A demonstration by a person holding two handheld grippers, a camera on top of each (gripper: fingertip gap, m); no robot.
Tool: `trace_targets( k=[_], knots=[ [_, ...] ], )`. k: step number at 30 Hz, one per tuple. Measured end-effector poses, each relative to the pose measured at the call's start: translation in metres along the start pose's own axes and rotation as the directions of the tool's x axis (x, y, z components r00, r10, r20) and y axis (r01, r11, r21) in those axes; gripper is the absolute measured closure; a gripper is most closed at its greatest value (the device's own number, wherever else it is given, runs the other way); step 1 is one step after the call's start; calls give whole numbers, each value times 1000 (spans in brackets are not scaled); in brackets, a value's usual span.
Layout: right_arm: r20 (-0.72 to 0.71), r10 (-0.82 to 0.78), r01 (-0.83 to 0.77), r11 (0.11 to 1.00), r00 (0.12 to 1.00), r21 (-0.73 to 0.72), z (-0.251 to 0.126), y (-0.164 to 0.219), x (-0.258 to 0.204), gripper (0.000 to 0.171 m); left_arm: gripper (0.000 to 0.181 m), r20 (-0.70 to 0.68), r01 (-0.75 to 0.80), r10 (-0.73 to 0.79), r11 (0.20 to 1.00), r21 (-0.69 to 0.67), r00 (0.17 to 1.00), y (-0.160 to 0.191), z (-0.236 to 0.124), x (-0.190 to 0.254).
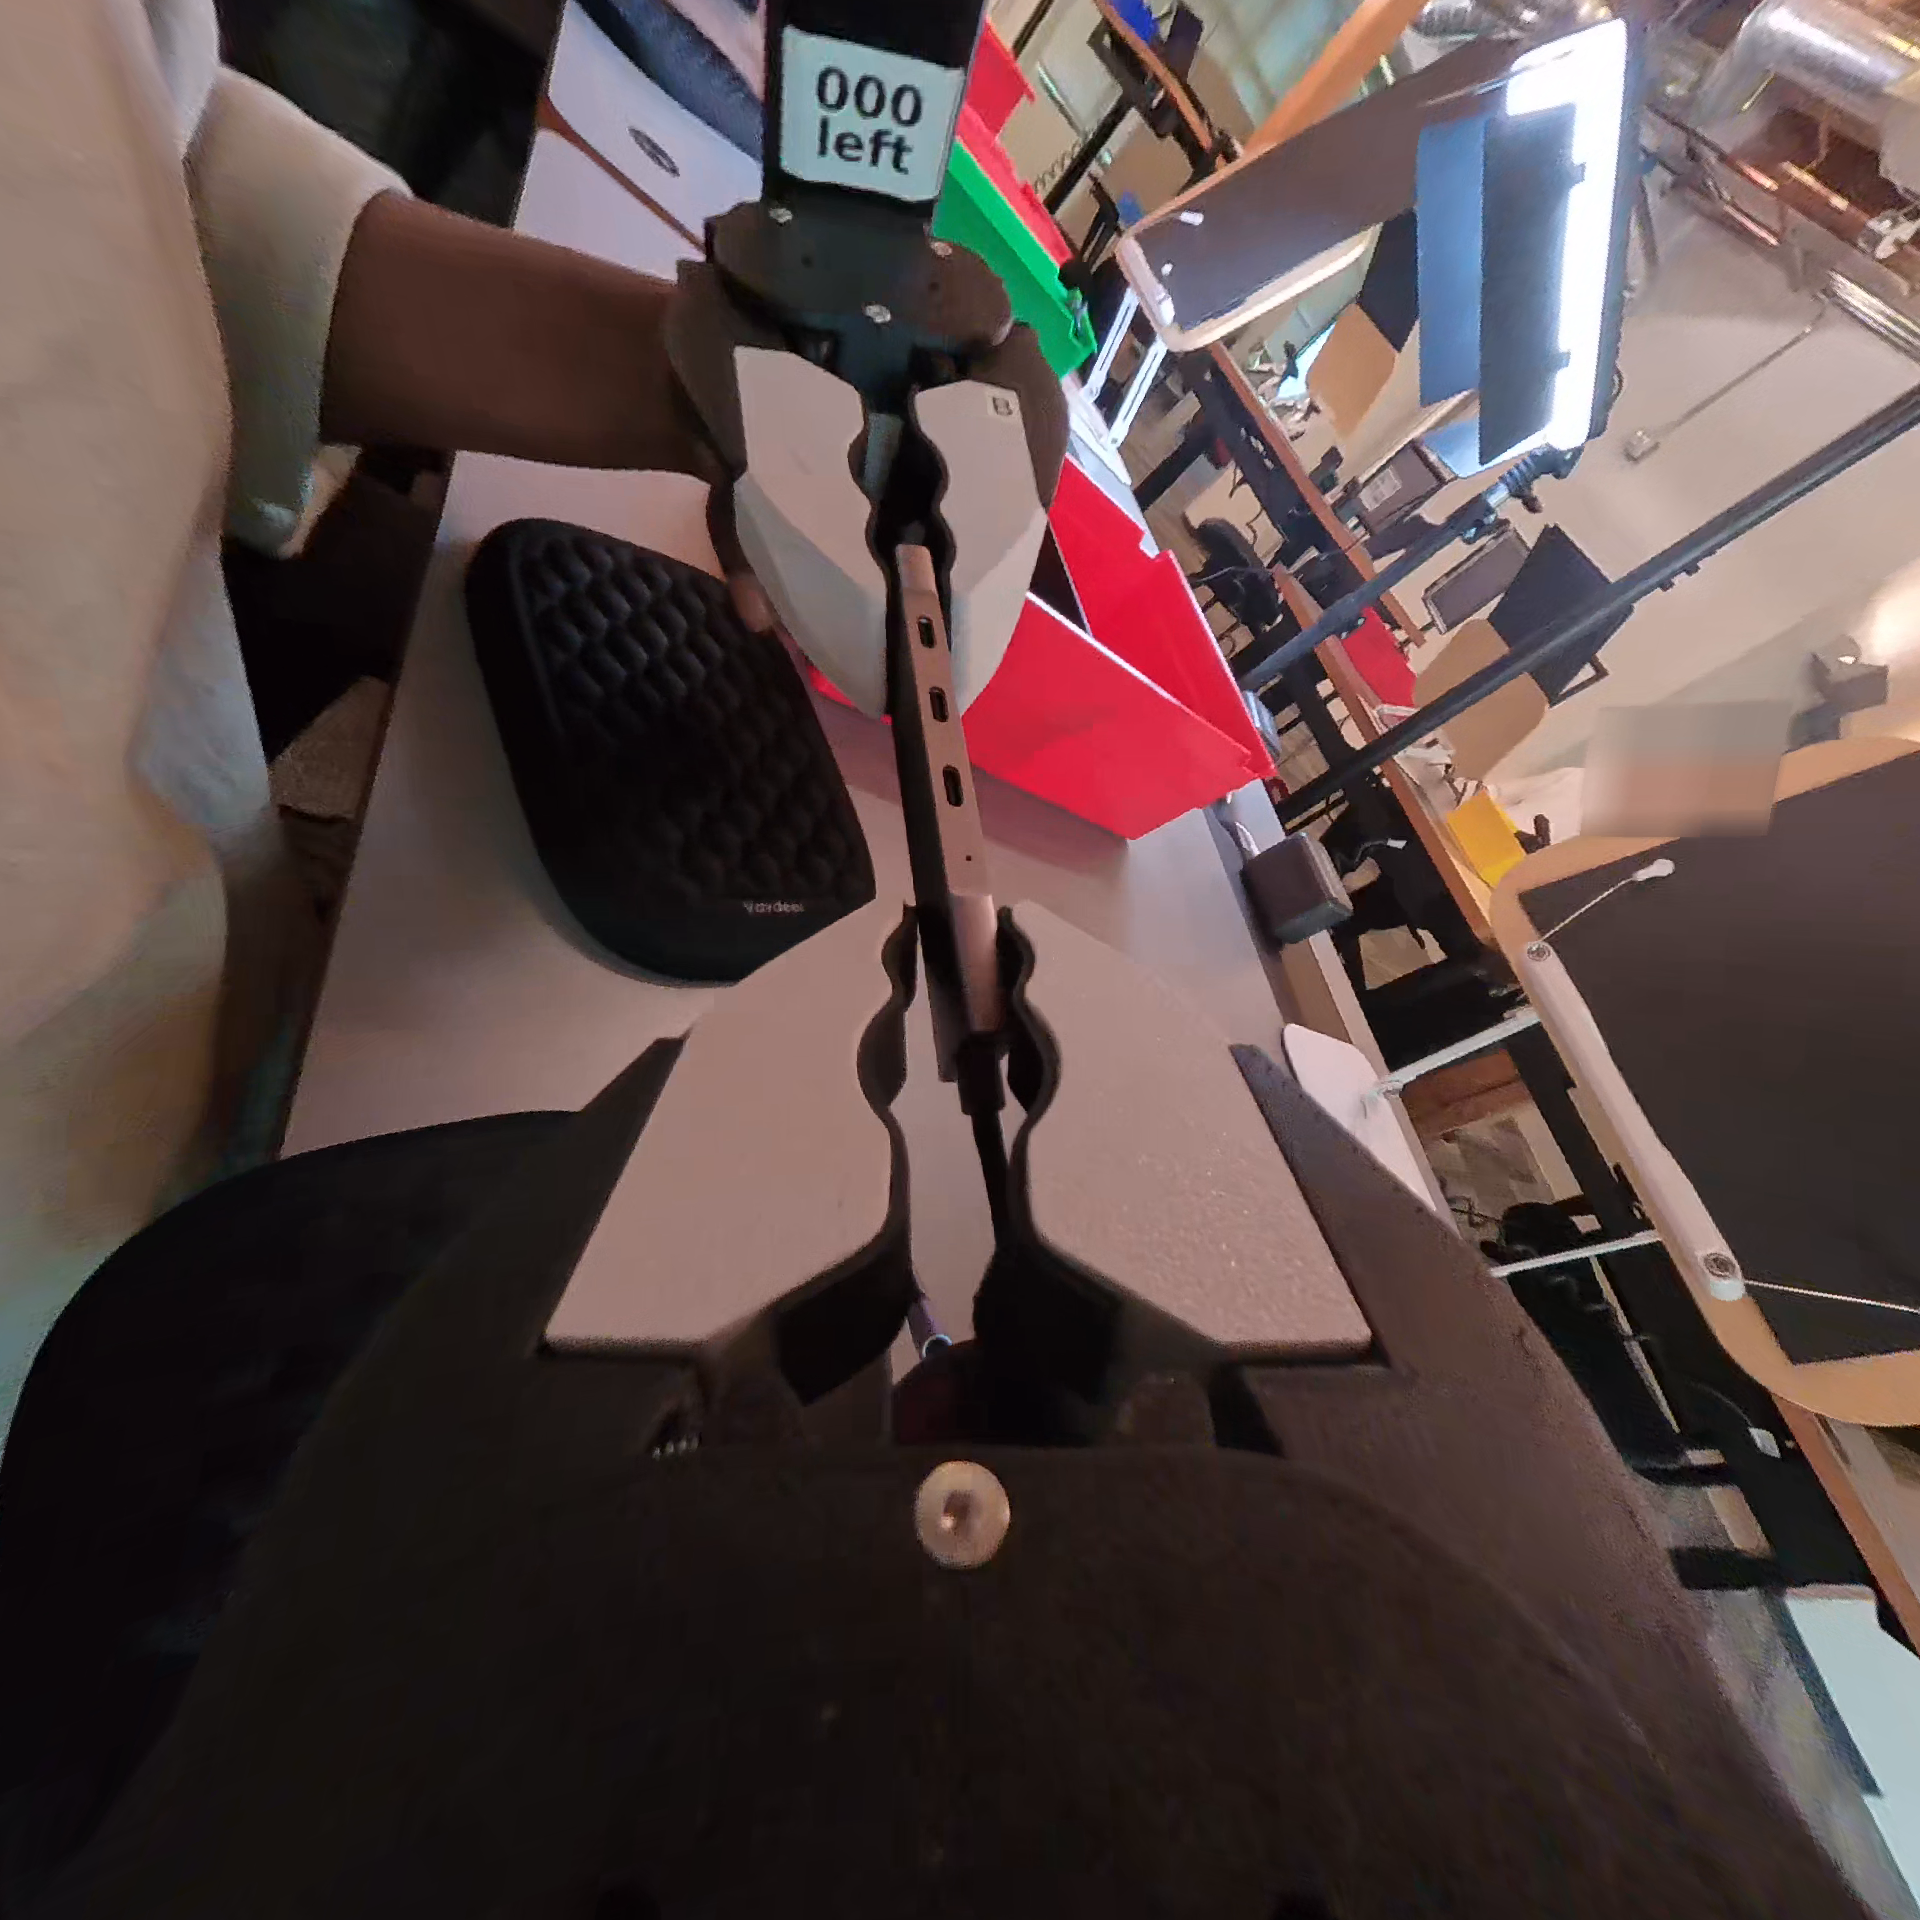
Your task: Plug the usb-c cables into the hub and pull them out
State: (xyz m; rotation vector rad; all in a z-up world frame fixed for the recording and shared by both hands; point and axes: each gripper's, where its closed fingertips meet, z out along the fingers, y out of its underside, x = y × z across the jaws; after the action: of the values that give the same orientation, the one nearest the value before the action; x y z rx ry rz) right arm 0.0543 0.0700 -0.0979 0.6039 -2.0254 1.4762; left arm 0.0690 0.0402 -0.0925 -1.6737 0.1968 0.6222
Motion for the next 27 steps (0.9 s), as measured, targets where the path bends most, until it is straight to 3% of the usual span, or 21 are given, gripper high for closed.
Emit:
trace_targets(
  k=[4, 6, 9, 13, 19, 23, 27],
  knots=[
    [-41, -19, 15, 995, 999, -94, 0, 10, 7, 162, 166, 103, 55, -50, 997, -46, 993, 8, 1, -16],
    [-172, -116, 71, 967, 978, -246, -7, 27, 28, 163, 144, 217, 47, -33, 997, -60, 976, 6, -10, -32],
    [-195, -317, 170, 826, 928, -537, -24, 62, 38, 163, 131, 421, 130, -115, 991, -7, 900, -3, -43, -60],
    [-100, -299, 151, 710, 949, -688, -28, 95, 10, 163, 126, 613, 251, -243, 965, 75, 751, -7, -97, -82],
    [-36, -151, 76, 673, 988, -735, -26, 116, -26, 162, 127, 811, 329, -174, 944, -24, 559, 10, -168, -98],
    [-14, 93, -78, 739, 996, -669, -20, 110, -47, 154, 127, 858, 440, -177, 896, -62, 483, 23, -205, -94],
    [-40, 278, -257, 814, 960, -521, -21, 83, -40, 133, 126, 893, 578, -143, 803, -147, 426, 45, -240, -83]
  ],
)
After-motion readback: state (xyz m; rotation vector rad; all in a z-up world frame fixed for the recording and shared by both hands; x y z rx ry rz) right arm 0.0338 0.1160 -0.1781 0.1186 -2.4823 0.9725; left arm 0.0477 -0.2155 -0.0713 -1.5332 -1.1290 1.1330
